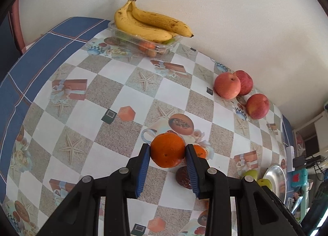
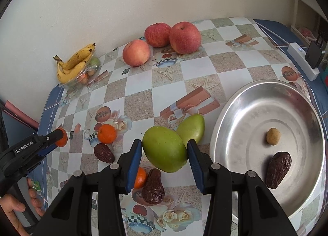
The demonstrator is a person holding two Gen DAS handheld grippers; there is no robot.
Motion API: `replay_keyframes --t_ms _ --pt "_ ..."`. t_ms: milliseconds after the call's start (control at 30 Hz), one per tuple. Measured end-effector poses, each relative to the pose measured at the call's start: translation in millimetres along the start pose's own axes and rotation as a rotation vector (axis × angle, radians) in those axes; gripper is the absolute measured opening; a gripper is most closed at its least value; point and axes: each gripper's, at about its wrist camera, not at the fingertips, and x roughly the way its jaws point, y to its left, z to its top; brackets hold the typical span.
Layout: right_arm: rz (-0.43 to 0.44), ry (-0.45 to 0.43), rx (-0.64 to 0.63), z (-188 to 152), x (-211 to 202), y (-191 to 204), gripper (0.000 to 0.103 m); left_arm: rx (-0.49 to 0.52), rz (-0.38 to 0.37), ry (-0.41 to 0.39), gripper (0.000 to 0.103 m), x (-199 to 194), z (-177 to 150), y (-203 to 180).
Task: Organize fruits
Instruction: 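Grasp a green pear with the right gripper while the left gripper grasps an orange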
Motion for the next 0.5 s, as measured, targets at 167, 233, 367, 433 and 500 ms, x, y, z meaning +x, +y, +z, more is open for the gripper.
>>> replay_keyframes --t_ms 167,233,367,433,500 --pt "-0.03 -0.019 0.031 2.4 -7.9 -19.0 0.045 0.031 -0.019 0.011 0.038 1.9 -4.7 -16.2" --pt "-0.039 -0.033 0.048 5.1 -12.7 -28.7 0.041 0.046 -0.037 0.02 0.038 2.5 -7.7 -25.1" --pt "-0.116 -0.061 0.06 9.1 -21.6 -48.1 0.041 0.087 -0.078 0.047 0.038 6.1 -16.9 -47.3" --pt "-0.121 -0.061 0.076 8.9 -22.4 -56.3 0.041 0.115 -0.085 0.056 0.038 7.5 -21.8 -58.6" --pt "-0.113 -0.055 0.095 8.0 -22.2 -62.4 0.041 0.135 -0.091 0.065 0.038 8.4 -25.7 -66.8"
